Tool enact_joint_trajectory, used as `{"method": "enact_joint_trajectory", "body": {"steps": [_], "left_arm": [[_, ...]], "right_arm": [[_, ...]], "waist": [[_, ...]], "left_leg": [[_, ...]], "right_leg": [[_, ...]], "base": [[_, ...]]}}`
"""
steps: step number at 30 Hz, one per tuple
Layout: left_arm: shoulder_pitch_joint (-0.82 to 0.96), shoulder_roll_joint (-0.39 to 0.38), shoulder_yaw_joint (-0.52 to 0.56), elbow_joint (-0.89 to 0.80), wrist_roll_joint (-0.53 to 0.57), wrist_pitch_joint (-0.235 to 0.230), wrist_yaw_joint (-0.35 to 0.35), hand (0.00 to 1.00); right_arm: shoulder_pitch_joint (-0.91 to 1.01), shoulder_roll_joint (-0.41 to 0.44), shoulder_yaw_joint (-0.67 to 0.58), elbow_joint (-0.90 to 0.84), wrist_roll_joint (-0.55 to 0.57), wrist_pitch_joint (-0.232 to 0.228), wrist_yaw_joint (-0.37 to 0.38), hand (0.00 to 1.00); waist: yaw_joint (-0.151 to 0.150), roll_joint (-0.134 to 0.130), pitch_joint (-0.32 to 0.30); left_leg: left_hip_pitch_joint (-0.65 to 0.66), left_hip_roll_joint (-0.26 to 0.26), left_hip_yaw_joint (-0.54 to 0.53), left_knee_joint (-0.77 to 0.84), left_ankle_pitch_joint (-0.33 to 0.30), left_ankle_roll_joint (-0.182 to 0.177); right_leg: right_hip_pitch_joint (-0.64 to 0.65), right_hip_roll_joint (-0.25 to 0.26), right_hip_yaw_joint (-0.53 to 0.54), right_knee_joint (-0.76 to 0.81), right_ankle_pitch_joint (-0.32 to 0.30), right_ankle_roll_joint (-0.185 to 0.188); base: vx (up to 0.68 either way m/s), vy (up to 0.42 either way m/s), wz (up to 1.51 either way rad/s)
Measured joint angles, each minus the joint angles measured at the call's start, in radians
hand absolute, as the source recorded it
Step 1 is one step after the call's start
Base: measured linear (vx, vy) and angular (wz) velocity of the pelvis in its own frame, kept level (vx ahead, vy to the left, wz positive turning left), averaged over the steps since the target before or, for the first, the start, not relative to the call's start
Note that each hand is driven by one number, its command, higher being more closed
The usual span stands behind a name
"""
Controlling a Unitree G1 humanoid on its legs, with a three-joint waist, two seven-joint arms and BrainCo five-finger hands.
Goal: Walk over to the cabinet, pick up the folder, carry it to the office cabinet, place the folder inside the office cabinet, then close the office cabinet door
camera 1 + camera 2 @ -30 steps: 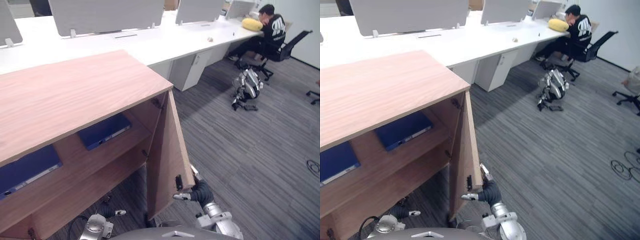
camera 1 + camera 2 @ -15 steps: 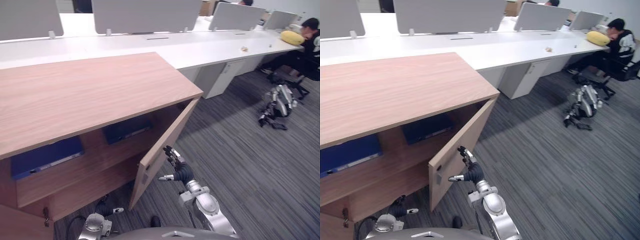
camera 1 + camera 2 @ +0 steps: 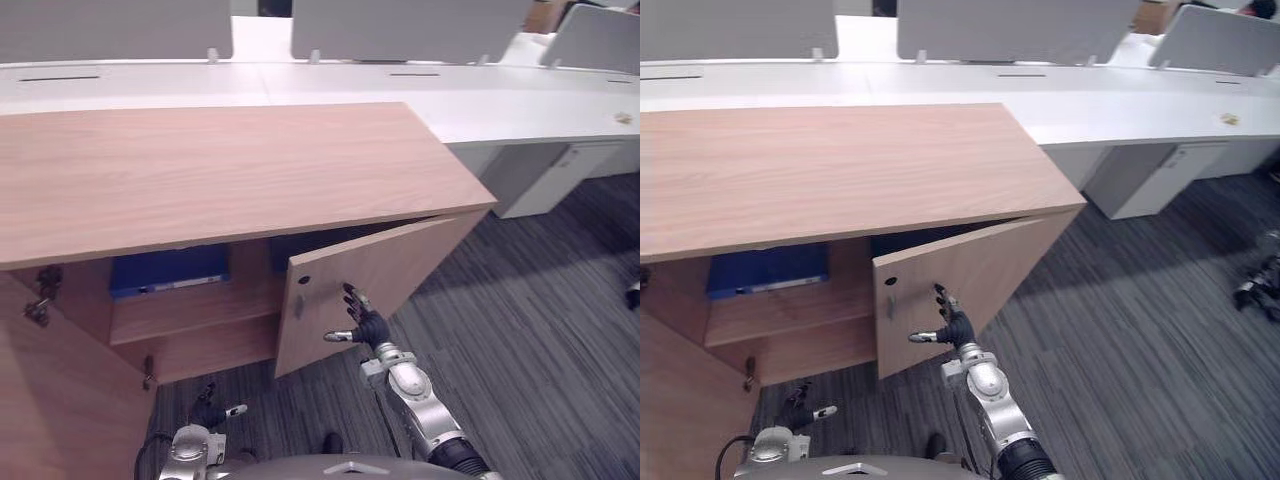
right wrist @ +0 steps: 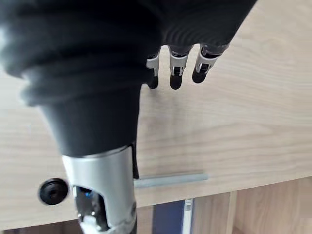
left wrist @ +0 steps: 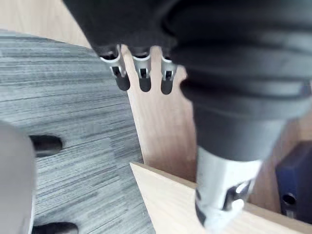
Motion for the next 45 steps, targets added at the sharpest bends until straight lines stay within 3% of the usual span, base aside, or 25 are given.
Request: {"method": "enact_joint_trajectory", "body": {"steps": [6,18,23,26,30,37,38,39,40,41,42,43,44,45], "left_arm": [[0.006,-0.022,0.020,-0.001,-0.019,0.000,0.014,0.00],[0.016,-0.021,0.029,0.002,-0.021,0.000,0.014,0.00],[0.013,-0.016,0.029,-0.006,-0.044,0.000,0.012,0.00],[0.015,-0.015,0.028,-0.017,-0.060,0.001,0.012,0.00],[0.017,-0.015,0.031,-0.022,-0.077,0.001,0.012,0.00],[0.017,-0.028,0.041,-0.023,-0.097,0.001,0.013,0.00],[0.017,-0.030,0.043,-0.023,-0.099,0.001,0.014,0.00],[0.017,-0.033,0.051,-0.023,-0.103,0.001,0.019,0.00],[0.016,-0.034,0.053,-0.023,-0.104,0.001,0.020,0.00],[0.007,-0.036,0.061,-0.023,-0.106,0.001,0.022,0.00],[0.006,-0.042,0.067,-0.022,-0.106,0.002,0.022,0.00],[0.024,-0.052,0.072,-0.023,-0.107,0.002,0.022,0.00],[0.029,-0.054,0.078,-0.023,-0.107,0.002,0.022,0.00],[0.035,-0.050,0.090,-0.023,-0.109,0.002,0.022,0.00]], "right_arm": [[0.002,0.004,-0.079,0.089,-0.017,0.001,-0.032,0.00],[0.117,0.054,-0.207,0.258,-0.122,0.007,-0.060,0.00],[0.119,0.073,-0.249,0.337,-0.124,0.024,-0.079,0.00],[0.157,0.073,-0.264,0.354,-0.149,0.031,-0.092,0.00],[0.173,0.075,-0.298,0.393,-0.156,0.040,-0.096,0.00],[0.157,0.079,-0.330,0.428,-0.160,0.047,-0.101,0.00],[0.155,0.079,-0.338,0.429,-0.160,0.048,-0.104,0.00],[0.146,0.088,-0.362,0.429,-0.159,0.049,-0.118,0.00],[0.146,0.089,-0.366,0.430,-0.159,0.049,-0.122,0.00],[0.149,0.092,-0.373,0.432,-0.159,0.050,-0.128,0.00],[0.150,0.085,-0.382,0.432,-0.159,0.050,-0.136,0.00],[0.151,0.071,-0.398,0.431,-0.155,0.050,-0.138,0.00],[0.149,0.066,-0.399,0.433,-0.155,0.050,-0.138,0.00],[0.138,0.071,-0.398,0.446,-0.155,0.050,-0.137,0.00]], "waist": [[0.002,0.039,-0.003],[-0.011,0.036,-0.005],[-0.027,0.028,0.019],[-0.041,0.039,0.031],[-0.048,0.033,0.029],[-0.037,0.058,0.025],[-0.037,0.065,0.030],[-0.043,0.055,0.027],[-0.046,0.046,0.031],[-0.049,0.063,0.034],[-0.055,0.062,0.041],[-0.065,0.094,0.033],[-0.072,0.106,0.029],[-0.065,0.095,0.028]], "left_leg": [[-0.003,-0.005,-0.028,-0.002,0.007,0.005],[0.017,-0.004,-0.046,-0.019,0.017,0.003],[-0.070,-0.011,-0.017,0.099,-0.035,0.001],[-0.097,-0.013,-0.061,0.154,-0.057,-0.003],[-0.161,-0.016,-0.168,0.195,-0.051,-0.034],[-0.178,0.047,-0.296,0.061,0.065,-0.099],[-0.179,0.066,-0.247,0.033,0.057,-0.079],[-0.177,0.100,-0.125,-0.012,0.027,-0.044],[-0.178,0.104,-0.092,-0.009,0.024,-0.040],[-0.215,0.118,0.037,0.069,0.011,-0.034],[-0.242,0.121,0.104,0.168,0.009,-0.033],[-0.230,0.120,0.161,0.221,0.028,-0.025],[-0.216,0.115,0.163,0.187,0.028,-0.024],[-0.166,0.094,0.149,0.087,0.070,-0.031]], "right_leg": [[0.005,-0.003,-0.024,-0.001,-0.004,0.003],[0.023,-0.002,-0.032,0.007,-0.018,0.003],[-0.156,-0.036,0.026,0.305,-0.146,0.003],[-0.182,-0.024,0.155,0.399,-0.184,0.011],[-0.175,-0.007,0.234,0.401,-0.246,0.026],[-0.139,0.032,0.072,0.320,-0.226,-0.021],[-0.138,0.030,0.045,0.317,-0.229,-0.027],[-0.132,0.017,0.003,0.290,-0.226,-0.043],[-0.131,0.006,-0.009,0.281,-0.221,-0.046],[-0.127,-0.022,-0.058,0.271,-0.206,-0.053],[-0.125,-0.038,-0.090,0.277,-0.201,-0.046],[-0.105,-0.037,-0.123,0.289,-0.214,-0.030],[-0.098,-0.030,-0.133,0.289,-0.224,-0.021],[-0.080,-0.038,-0.140,0.263,-0.224,-0.019]], "base": [[0.01,0.000,0.13],[-0.04,-0.011,0.04],[-0.07,-0.012,-0.13],[-0.03,0.025,0.52],[-0.03,-0.069,0.76],[-0.05,-0.130,0.65],[-0.07,-0.104,0.83],[-0.07,-0.064,0.80],[-0.07,0.002,0.94],[-0.07,0.084,0.78],[-0.07,0.082,1.13],[-0.03,0.045,0.96],[0.00,0.039,0.85],[-0.02,0.040,0.53]]}}
